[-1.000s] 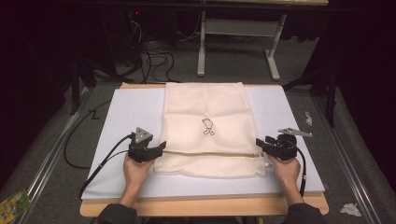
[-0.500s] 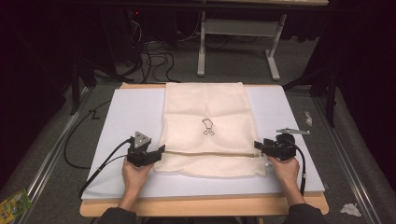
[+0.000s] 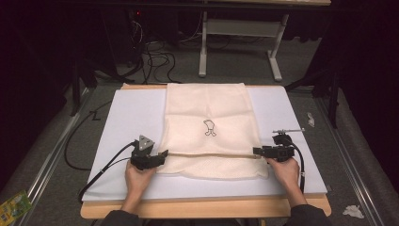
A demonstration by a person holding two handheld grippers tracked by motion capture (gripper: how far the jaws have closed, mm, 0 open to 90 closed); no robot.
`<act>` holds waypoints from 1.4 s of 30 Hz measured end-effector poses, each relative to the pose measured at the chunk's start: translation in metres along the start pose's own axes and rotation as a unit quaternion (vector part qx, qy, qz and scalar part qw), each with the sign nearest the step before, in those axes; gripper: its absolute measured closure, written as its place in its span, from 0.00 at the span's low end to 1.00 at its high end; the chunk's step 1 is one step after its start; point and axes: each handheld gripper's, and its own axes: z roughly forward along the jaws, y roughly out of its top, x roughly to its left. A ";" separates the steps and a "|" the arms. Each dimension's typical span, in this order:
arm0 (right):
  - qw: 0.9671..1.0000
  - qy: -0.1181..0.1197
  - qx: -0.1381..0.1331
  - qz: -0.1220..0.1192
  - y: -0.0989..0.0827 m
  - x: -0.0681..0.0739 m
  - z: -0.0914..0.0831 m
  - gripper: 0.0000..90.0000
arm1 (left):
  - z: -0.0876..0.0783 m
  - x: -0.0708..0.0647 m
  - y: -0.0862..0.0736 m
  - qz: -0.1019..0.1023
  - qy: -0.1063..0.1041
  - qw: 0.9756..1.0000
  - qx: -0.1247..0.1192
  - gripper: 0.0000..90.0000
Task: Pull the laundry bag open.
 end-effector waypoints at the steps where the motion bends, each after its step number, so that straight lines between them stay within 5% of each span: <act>1: 1.000 -0.002 0.007 0.001 0.000 0.000 0.000 0.52 | 0.001 0.000 0.000 -0.003 -0.003 1.000 0.003 0.34; 8: 1.000 -0.003 0.019 0.016 0.000 -0.002 0.000 0.52 | 0.004 0.002 0.001 -0.010 -0.004 1.000 0.017 0.34; 16: 0.998 0.037 0.039 0.016 0.006 0.002 0.007 0.62 | 0.005 0.000 0.001 -0.001 0.010 1.000 0.019 0.35; 26: 0.998 0.048 0.050 -0.002 0.005 -0.005 0.009 0.93 | 0.005 -0.001 0.001 -0.001 0.010 1.000 0.020 0.35; 33: 0.997 0.059 0.021 -0.035 0.009 -0.001 -0.004 0.95 | 0.004 0.000 0.001 -0.002 0.003 1.000 0.019 0.38; 42: 0.995 0.087 -0.013 -0.037 0.017 0.004 -0.022 0.95 | 0.004 0.002 0.003 -0.005 -0.003 1.000 0.022 0.38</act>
